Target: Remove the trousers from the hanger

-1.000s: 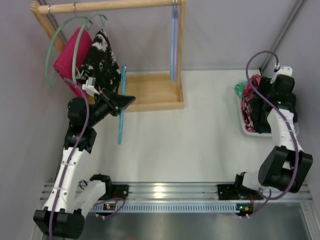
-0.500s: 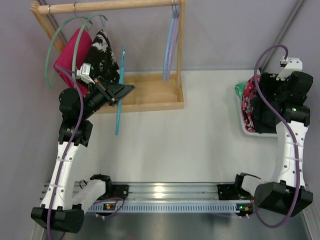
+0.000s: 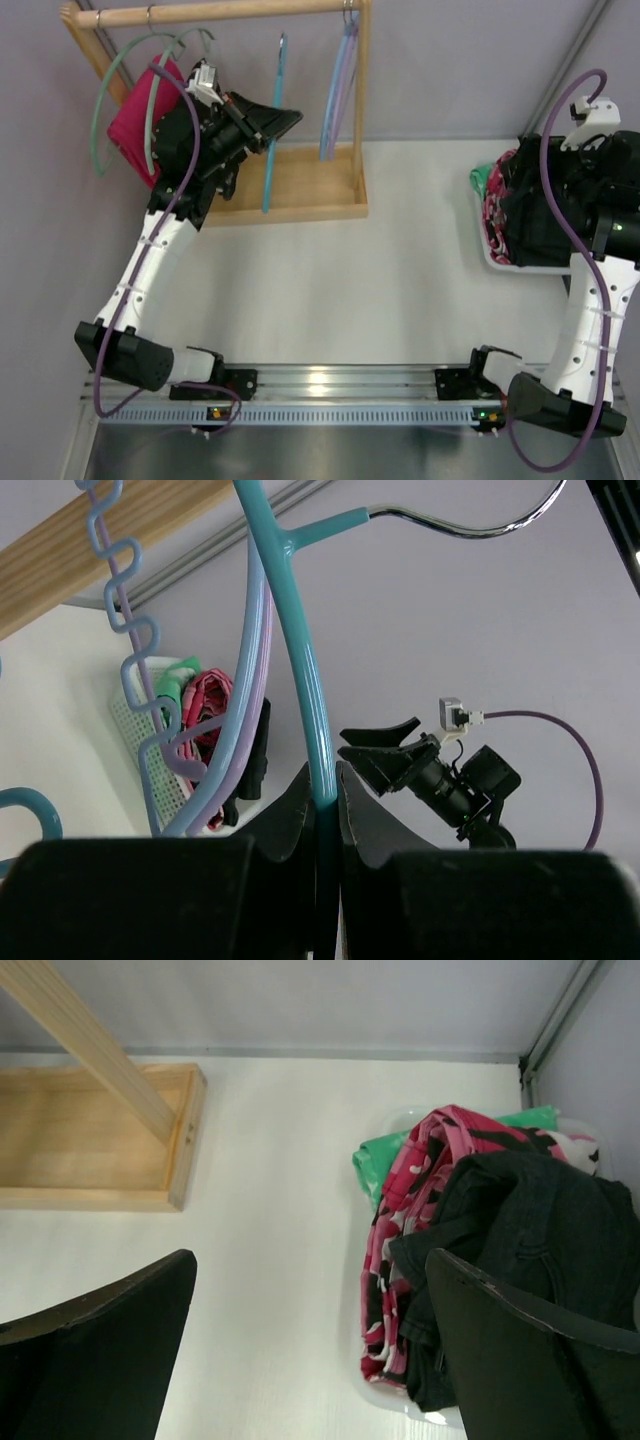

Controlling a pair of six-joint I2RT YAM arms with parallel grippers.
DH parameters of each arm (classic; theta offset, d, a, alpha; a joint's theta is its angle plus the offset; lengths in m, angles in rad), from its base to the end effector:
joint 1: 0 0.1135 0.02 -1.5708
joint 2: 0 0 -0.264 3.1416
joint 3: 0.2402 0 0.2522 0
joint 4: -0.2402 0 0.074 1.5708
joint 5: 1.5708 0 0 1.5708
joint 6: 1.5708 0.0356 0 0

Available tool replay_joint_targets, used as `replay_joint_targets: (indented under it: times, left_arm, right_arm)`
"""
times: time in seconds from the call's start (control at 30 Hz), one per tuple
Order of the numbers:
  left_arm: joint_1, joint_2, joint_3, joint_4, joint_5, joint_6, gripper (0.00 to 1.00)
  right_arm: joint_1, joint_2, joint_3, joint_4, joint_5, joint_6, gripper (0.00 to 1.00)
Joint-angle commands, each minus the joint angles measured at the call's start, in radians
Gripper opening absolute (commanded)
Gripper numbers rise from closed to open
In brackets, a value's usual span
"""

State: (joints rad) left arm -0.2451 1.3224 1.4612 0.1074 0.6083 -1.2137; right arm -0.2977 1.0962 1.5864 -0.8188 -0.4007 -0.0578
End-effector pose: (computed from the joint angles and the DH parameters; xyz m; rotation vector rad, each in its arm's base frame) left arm 0.2759 -0.0900 0.4879 -0.1595 1.5640 -1.5877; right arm 0.1841 -0.0420 0.4821 -0.0456 1.8742 0.1361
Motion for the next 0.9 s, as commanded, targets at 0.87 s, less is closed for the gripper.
replay_joint_targets:
  times: [0.87]
  left_arm:
    - [-0.094,0.417,0.484,0.178,-0.102,-0.009,0.00]
  right_arm:
    - [-0.015,-0.051,-0.016,-0.056,-0.067,0.041,0.99]
